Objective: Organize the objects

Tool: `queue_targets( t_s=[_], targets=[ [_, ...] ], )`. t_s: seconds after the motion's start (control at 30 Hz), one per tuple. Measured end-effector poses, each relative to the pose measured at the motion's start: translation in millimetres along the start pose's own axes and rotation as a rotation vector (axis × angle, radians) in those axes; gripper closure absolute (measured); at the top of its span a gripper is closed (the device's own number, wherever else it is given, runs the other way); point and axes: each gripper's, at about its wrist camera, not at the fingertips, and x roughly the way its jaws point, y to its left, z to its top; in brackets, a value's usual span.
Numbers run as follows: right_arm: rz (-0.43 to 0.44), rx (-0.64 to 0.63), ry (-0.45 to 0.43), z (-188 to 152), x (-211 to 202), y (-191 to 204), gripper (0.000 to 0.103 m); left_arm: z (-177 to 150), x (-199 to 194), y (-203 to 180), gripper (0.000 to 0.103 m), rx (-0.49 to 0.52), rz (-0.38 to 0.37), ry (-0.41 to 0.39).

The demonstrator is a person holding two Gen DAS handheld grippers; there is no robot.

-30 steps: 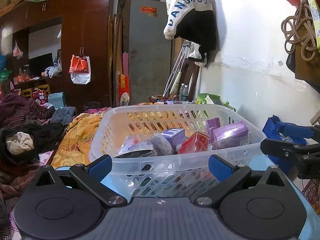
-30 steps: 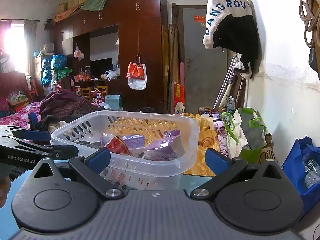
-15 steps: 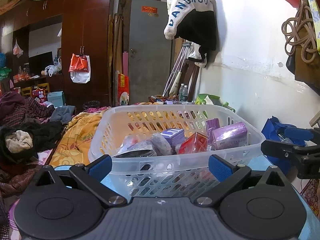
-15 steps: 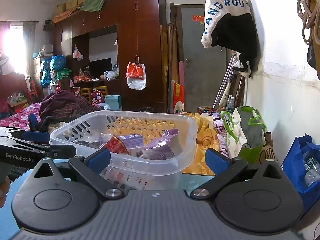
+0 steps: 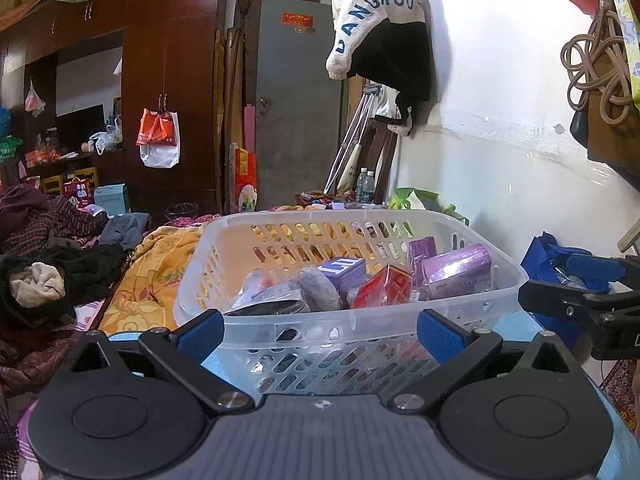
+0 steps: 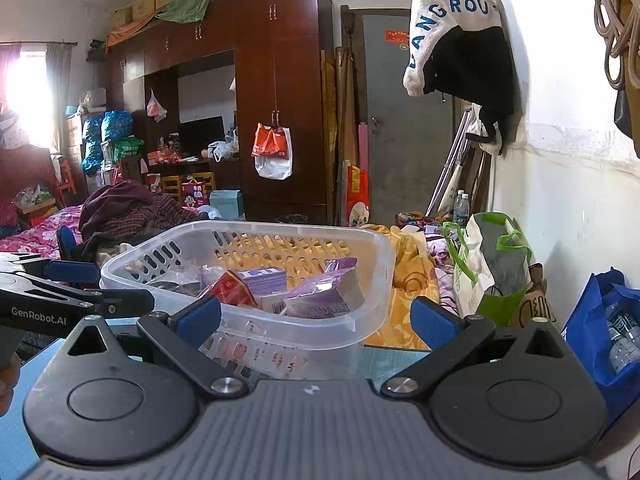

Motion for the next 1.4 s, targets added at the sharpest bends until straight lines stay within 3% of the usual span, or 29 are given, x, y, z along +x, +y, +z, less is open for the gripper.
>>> queue_targets(
  t_s=[1.13, 1.4],
  targets=[
    [0.007, -0.007, 0.003, -2.8, -0.5, 2.3, 0.000, 0.9, -0.3, -3.7, 0.000, 0.011, -0.014, 0.005],
    [0.009, -0.013, -0.001, -3.0, -1.6, 4.1, 0.000, 0.8, -4.6, -4.6, 0.000, 0.003, -0.008, -0.025]
  ],
)
